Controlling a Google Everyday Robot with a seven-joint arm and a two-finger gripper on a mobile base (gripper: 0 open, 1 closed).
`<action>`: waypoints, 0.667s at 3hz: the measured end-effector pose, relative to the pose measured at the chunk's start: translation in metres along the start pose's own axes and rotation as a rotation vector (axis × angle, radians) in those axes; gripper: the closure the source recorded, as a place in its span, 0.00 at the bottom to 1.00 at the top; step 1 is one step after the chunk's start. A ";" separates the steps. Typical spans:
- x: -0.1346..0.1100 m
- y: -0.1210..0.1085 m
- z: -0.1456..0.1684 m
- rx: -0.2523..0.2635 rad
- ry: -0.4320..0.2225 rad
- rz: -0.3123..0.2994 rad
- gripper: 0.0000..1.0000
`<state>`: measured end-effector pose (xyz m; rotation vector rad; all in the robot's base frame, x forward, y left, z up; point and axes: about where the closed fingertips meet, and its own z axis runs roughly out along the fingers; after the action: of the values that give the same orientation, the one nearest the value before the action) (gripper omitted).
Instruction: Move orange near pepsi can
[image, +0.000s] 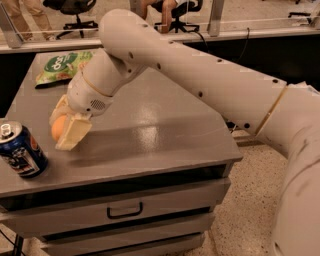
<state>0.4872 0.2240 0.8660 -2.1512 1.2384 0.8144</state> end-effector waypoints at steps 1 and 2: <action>-0.002 -0.002 0.011 -0.025 -0.026 -0.027 1.00; -0.010 -0.003 0.018 -0.053 -0.034 -0.076 0.82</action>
Offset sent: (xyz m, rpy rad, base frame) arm -0.0079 0.0280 -0.0003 0.0387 -0.0273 0.1584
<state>0.4816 0.2433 0.8618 -2.2027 1.1224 0.8567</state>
